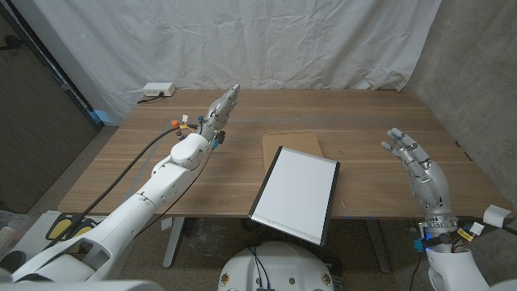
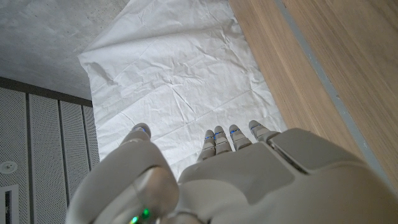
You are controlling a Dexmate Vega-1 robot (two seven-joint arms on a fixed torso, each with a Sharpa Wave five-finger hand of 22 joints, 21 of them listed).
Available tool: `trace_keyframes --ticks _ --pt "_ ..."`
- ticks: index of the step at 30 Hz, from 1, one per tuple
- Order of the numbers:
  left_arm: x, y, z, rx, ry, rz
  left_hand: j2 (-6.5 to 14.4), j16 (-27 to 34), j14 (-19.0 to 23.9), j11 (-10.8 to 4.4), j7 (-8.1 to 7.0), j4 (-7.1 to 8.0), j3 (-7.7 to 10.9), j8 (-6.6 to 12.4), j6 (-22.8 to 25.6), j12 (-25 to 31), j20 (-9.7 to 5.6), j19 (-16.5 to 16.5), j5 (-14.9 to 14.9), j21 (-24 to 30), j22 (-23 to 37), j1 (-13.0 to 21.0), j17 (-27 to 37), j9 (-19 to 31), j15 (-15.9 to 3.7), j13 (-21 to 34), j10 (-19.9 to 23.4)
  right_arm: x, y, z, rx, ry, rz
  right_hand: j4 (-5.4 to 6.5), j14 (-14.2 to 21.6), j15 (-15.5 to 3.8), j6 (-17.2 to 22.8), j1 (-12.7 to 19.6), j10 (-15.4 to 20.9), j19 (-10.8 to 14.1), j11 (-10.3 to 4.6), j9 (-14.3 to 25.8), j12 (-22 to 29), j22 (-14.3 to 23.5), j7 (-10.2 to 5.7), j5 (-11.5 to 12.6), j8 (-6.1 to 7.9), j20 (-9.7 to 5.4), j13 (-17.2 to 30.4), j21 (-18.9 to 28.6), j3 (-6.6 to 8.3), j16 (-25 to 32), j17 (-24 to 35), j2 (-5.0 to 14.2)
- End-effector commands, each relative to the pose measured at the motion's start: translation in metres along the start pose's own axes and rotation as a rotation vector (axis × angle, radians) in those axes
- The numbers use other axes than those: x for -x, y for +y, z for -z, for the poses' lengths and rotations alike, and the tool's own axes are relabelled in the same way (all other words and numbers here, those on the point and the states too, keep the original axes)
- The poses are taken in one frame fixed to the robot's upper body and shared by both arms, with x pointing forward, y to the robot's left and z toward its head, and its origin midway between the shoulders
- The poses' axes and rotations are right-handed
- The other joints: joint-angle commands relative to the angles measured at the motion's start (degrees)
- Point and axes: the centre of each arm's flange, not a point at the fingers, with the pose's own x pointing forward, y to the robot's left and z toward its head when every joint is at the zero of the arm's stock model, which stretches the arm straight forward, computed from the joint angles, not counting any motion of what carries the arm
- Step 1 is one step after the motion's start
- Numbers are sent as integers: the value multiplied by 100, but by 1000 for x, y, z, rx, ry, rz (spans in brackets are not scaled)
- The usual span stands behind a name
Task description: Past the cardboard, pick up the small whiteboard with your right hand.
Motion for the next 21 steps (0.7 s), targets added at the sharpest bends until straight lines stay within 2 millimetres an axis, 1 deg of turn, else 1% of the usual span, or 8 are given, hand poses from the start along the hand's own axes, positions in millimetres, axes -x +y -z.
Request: trace_keyframes --ticks 1,4,9,16,21 --pt "1 -7 -2 -1 3 11 20 -19 -6 -35 4 8 -34 -21 -2 -17 -366 19 7 -21 21 28 17 18 -17 16 9 7 5 -9 106 -65 -24 -104 101 -200 132 201 97 100 -60 18 43 10 -72 96 35 -365 15 -55 48 29 9 -26" --pt "1 -9 -5 -17 6 18 22 -20 -8 -30 3 8 -36 -21 -1 -18 -364 20 6 -26 22 30 17 18 -11 16 8 7 5 -9 118 -72 -21 -183 125 -235 186 424 149 96 -112 20 46 3 -119 183 38 -370 16 -104 102 10 5 -72" --pt "3 -11 -7 -17 2 13 25 -20 -5 -33 3 7 -40 -25 -9 -18 -359 17 4 -36 23 32 17 18 -14 17 10 6 5 -8 140 -77 -22 -219 137 -280 214 586 168 95 -151 22 41 -1 -131 251 35 -373 18 -140 130 -6 3 -129" --pt "5 -15 -3 -12 14 9 28 -22 -11 -32 4 7 -47 -26 -11 -23 -357 18 2 -47 24 33 18 18 -15 17 0 8 1 -11 209 -82 -9 -233 176 -333 266 793 219 165 -197 26 44 -2 -209 342 36 -429 20 -162 160 -14 2 -207" --pt "6 -18 -1 -11 13 10 30 -21 -8 -41 0 8 -52 -26 -10 -23 -357 20 0 -56 25 34 18 18 -13 17 1 10 -1 -16 287 -94 -6 -227 209 -359 270 861 257 200 -234 28 51 -1 -224 378 29 -453 21 -169 165 -11 4 -243"
